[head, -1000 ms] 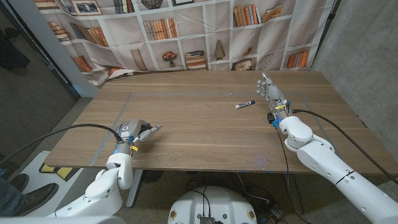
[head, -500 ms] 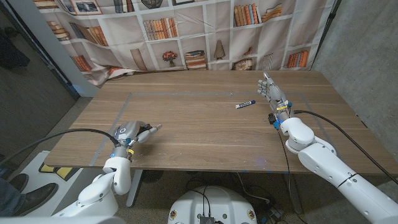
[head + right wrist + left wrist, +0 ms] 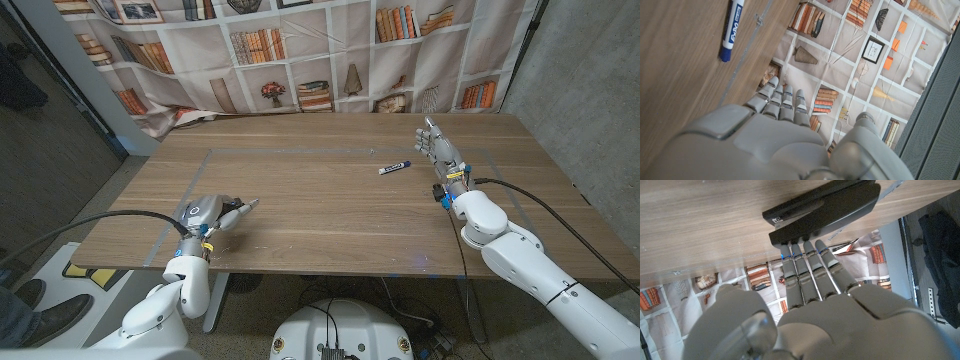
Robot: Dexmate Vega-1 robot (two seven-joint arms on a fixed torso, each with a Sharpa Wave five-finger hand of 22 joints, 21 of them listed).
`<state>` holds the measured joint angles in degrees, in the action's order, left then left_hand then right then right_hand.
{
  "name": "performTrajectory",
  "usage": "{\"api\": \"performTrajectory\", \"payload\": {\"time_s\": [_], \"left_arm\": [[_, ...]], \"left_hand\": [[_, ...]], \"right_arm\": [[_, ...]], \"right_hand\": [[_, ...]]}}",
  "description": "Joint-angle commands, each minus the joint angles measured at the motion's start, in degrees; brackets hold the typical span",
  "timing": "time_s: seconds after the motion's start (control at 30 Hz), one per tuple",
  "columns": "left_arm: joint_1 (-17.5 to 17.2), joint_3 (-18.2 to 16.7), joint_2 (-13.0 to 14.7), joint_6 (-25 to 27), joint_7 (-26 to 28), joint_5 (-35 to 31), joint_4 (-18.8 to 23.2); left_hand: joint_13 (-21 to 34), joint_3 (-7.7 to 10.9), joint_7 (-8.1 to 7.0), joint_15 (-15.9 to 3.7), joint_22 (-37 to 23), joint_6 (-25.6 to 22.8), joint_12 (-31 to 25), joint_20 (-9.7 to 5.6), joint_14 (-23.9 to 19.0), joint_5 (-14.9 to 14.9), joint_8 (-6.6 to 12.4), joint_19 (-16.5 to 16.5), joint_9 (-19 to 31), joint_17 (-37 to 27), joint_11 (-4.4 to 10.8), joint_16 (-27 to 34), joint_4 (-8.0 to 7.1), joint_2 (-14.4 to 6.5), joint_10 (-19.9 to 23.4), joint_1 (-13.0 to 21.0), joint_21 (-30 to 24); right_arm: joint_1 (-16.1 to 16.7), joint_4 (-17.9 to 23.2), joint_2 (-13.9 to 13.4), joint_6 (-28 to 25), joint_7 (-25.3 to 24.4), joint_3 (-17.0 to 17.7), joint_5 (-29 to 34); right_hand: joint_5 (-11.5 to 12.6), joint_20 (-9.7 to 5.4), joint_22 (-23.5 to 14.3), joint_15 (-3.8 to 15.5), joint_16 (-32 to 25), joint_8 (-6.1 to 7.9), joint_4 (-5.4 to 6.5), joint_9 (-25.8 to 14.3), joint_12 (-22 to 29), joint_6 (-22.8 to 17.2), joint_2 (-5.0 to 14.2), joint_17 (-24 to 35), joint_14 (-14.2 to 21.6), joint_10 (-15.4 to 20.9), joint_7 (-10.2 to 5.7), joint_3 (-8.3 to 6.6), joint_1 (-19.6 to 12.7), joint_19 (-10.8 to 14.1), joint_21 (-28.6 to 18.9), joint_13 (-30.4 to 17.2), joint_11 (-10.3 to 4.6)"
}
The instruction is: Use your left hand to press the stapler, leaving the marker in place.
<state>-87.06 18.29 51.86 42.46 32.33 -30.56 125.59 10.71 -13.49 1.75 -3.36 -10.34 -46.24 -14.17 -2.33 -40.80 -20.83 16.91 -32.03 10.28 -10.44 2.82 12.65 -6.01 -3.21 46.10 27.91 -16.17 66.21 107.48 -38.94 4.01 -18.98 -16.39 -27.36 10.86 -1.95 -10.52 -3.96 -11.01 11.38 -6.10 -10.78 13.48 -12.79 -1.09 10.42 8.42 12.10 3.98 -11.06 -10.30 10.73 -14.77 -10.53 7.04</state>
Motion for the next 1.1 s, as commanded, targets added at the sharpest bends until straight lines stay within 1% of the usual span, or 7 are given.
{"api": "performTrajectory", "payload": {"time_s": [0.03, 0.23, 0.47, 0.73, 0.8, 1.0, 1.1], "left_arm": [[-0.36, -1.27, -1.1, -0.36, 2.19, -0.74, -0.09], [-0.52, -1.93, -1.26, -1.21, 2.73, -0.78, 0.02], [-1.24, -3.47, -2.08, -3.99, 4.19, 0.48, 0.06], [-4.96, -8.7, -3.3, -9.34, 5.77, 3.75, 1.37], [-5.68, -9.93, -3.61, -11.0, 5.73, 4.67, 1.59], [-6.35, -12.46, -4.21, -14.42, 4.78, 6.13, 2.06], [-6.83, -14.77, -4.32, -18.44, 3.21, 8.75, 1.73]], "left_hand": [[0.09, -0.4, 0.11, -0.01, -0.21, 0.51, 0.48, 0.12, 0.39, -0.25, -0.43, 0.12, 0.3, 0.08, -0.01, -0.26, -0.01, -0.6, -0.5, 0.41, 0.33], [0.11, -0.39, 0.13, 0.07, -0.21, 0.66, 0.79, 0.24, 0.6, -0.25, -0.69, 0.42, 0.32, 0.07, -0.24, -0.49, 0.0, -0.85, -0.78, 0.62, 0.55], [0.12, -0.41, -0.01, 0.15, -0.21, 1.14, 1.1, 0.25, 0.69, -0.25, -1.09, 0.52, 0.33, 0.06, -0.19, -0.67, 0.01, -1.06, -1.04, 0.82, 0.7], [0.16, -0.55, 0.17, 0.62, -0.27, 2.67, 1.92, 0.53, 1.51, -0.19, -2.13, 1.05, 0.38, 0.03, -0.25, -1.2, 0.0, -1.36, -2.17, 1.12, 1.09], [0.18, -0.64, 0.13, 0.47, -0.3, 3.07, 2.18, 0.61, 1.92, -0.16, -2.44, 1.43, 0.4, 0.01, -0.79, -1.4, -0.02, -1.44, -2.59, 1.19, 1.31], [0.25, -0.85, -0.3, 0.73, -0.37, 5.1, 2.87, 1.06, 2.82, -0.05, -3.62, 1.69, 0.47, -0.04, -0.5, -1.74, -0.06, -1.66, -4.0, 1.4, 1.56], [0.28, -0.97, -0.36, 0.75, -0.41, 6.61, 3.18, 1.28, 3.52, 0.02, -4.38, 2.14, 0.52, -0.07, -0.76, -1.94, -0.07, -1.82, -4.84, 1.57, 1.83]], "right_arm": [[0.49, 0.29, -0.42, 0.26, 0.49, 0.46, -0.15], [0.61, 0.53, -0.29, 0.11, 0.09, 0.64, -0.14], [0.93, 0.58, -0.17, 0.71, -0.16, 0.83, 0.22], [1.66, 0.24, 0.07, 1.93, -0.17, 1.23, 0.27], [1.85, 0.21, 0.3, 2.18, -0.33, 1.34, 0.14], [2.38, 0.13, 0.17, 3.53, 0.09, 1.5, 0.64], [2.68, 0.27, 0.19, 4.05, 0.15, 1.6, 0.83]], "right_hand": [[0.03, -0.02, -0.14, 0.15, 0.1, 0.01, 0.22, -0.18, -0.07, -0.49, 0.62, 0.15, 0.72, 0.66, -0.1, 0.01, -0.09, 0.51, 0.02, -0.3, 0.0], [0.04, -0.01, -0.14, 0.13, 0.08, 0.01, 0.2, -0.19, -0.09, -0.51, 0.63, 0.15, 0.8, 0.69, -0.12, 0.03, -0.11, 0.61, 0.04, -0.3, -0.06], [0.04, -0.02, -0.14, 0.23, 0.05, 0.01, 0.19, -0.19, -0.08, -0.52, 0.66, 0.14, 0.93, 0.82, -0.13, 0.05, -0.13, 0.8, 0.08, -0.3, -0.01], [0.03, -0.01, -0.14, 0.16, 0.06, 0.01, 0.18, -0.19, -0.1, -0.54, 0.67, 0.14, 0.99, 0.91, -0.13, 0.09, -0.13, 0.88, 0.17, -0.3, -0.08], [0.03, 0.02, -0.14, 0.23, 0.07, 0.02, 0.17, -0.19, -0.11, -0.56, 0.68, 0.14, 0.98, 0.93, -0.14, 0.09, -0.13, 0.9, 0.19, -0.3, -0.17], [0.03, 0.03, -0.14, 0.25, 0.09, 0.01, 0.16, -0.19, -0.12, -0.57, 0.69, 0.14, 0.99, 1.0, -0.15, 0.11, -0.14, 0.97, 0.24, -0.3, -0.13], [0.03, 0.04, -0.14, 0.29, 0.06, 0.01, 0.16, -0.19, -0.13, -0.56, 0.69, 0.14, 1.06, 1.0, -0.15, 0.13, -0.13, 1.02, 0.26, -0.3, -0.15]]}}
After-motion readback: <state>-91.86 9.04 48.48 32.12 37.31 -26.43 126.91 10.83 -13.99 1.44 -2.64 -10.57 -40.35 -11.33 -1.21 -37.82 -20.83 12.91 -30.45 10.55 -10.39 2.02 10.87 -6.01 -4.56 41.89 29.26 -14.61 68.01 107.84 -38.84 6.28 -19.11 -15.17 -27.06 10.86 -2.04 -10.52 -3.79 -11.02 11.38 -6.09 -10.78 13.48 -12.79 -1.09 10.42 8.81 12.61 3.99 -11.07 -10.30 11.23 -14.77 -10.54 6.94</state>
